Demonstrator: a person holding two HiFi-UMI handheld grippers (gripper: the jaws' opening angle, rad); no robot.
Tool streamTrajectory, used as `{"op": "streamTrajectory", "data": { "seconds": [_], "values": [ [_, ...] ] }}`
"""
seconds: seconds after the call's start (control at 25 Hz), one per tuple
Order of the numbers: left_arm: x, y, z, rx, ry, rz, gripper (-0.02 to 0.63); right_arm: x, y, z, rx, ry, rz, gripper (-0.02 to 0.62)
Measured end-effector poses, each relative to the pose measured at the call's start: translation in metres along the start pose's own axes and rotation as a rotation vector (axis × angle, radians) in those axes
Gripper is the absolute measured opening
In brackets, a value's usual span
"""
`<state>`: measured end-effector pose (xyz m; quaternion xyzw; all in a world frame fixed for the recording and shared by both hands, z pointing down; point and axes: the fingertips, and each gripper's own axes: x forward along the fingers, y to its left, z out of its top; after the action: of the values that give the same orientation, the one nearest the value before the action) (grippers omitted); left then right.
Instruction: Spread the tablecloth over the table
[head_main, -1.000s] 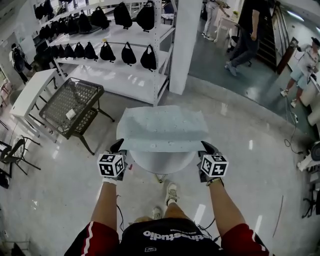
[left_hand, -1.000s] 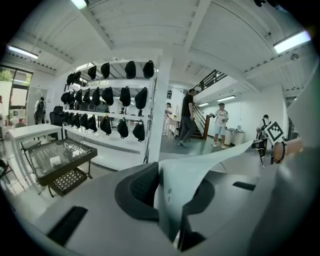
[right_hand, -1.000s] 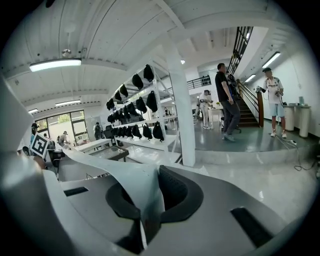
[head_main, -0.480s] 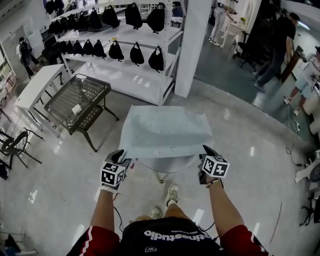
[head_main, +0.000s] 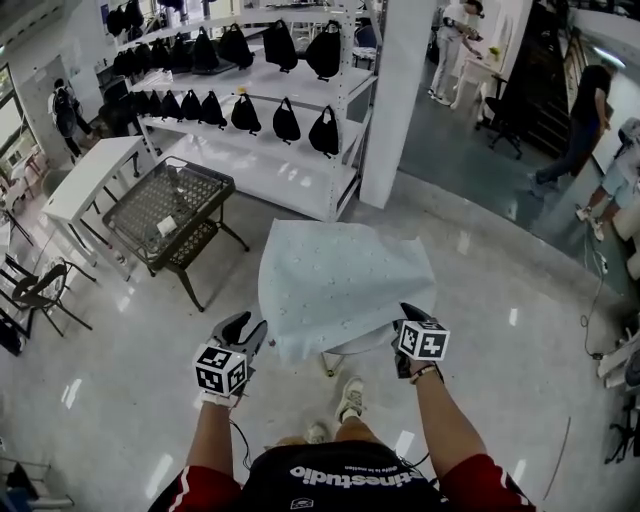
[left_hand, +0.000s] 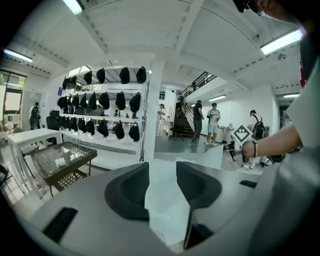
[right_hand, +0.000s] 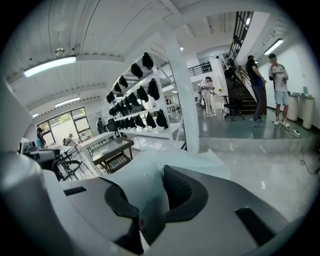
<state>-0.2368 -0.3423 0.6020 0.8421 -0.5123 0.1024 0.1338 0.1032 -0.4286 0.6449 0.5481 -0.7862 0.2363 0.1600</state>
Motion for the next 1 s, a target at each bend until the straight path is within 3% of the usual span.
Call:
{"op": "streamTrajectory", "data": {
  "seconds": [0.32,0.6,0.84,1.0],
  "values": [
    [0.027,-0.015,0.028,0.02,-0.039,-0.051,0.183,-0.004,0.006,-0.034,-0.203,0.162,0.033,0.206],
    [0.063,-0.045,0.036,0.001,-0.052,-0.137,0.181,-0.049,0.0,-0.067,-0.326,0.317,0.122,0.249],
    [0.094,-0.089,0.056,0.017,-0.076,-0.221,0.181,-0.1,-0.052,-0.038,-0.263,0.24,0.027,0.249],
    [0.106,-0.102,0.074,0.02,-0.094,-0.232,0.181,-0.115,-0.077,-0.015,-0.208,0.174,-0.027,0.249]
  ]
}}
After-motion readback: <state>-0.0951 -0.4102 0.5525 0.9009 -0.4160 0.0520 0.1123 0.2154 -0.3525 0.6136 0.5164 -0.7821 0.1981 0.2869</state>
